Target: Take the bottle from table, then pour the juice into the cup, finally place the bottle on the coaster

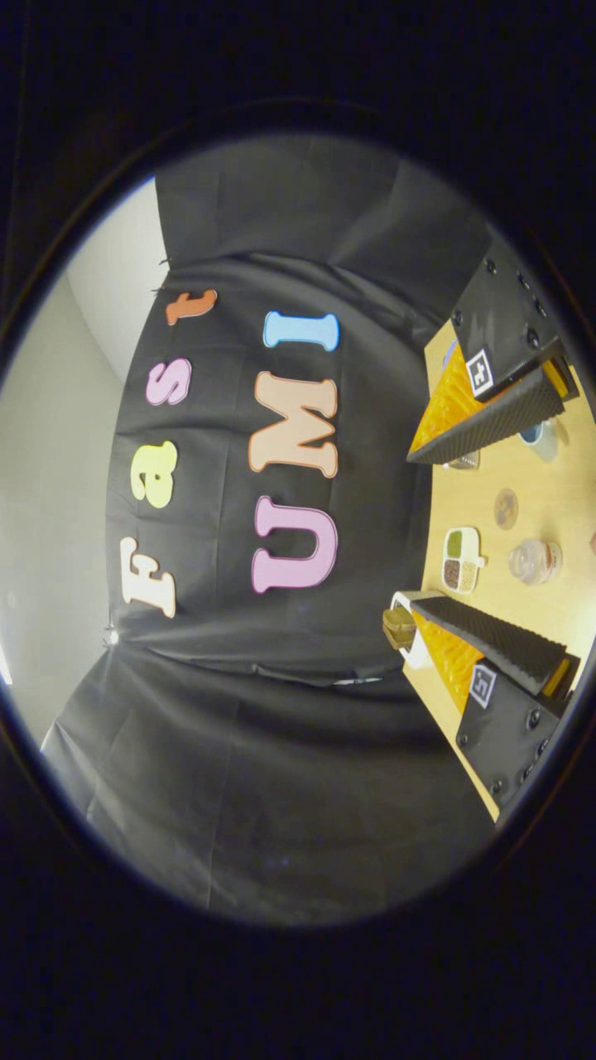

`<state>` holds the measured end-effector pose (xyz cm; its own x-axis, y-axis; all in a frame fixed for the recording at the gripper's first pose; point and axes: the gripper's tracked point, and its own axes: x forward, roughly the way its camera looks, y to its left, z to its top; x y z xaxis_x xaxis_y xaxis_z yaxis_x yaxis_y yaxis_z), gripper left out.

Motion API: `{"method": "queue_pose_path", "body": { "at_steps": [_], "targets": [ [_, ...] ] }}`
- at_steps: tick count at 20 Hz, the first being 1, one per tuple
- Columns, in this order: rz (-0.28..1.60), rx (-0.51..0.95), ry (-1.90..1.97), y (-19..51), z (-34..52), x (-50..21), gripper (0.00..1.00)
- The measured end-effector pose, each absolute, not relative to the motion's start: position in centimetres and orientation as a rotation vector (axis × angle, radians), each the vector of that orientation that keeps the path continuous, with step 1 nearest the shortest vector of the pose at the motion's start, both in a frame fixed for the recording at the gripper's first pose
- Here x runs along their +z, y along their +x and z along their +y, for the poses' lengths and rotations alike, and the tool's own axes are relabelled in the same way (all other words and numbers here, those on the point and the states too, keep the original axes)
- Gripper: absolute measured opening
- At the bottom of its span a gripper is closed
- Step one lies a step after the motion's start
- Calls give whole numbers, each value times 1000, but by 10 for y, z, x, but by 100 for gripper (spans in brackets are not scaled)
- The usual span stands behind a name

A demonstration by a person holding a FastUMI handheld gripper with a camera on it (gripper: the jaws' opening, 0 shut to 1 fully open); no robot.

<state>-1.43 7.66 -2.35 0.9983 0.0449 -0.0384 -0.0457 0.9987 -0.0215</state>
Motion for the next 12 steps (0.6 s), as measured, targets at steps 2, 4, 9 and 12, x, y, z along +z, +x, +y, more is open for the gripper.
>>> {"method": "queue_pose_path", "body": {
  "at_steps": [2, 4, 9, 12],
  "targets": [
    [76, 50, -3, -13, 93, -34, 100],
    [97, 38, 18, -13, 105, -40, 100],
    [147, -42, 41, -22, 128, -71, 100],
    [207, -113, 30, -30, 133, -108, 100]
  ]
}}
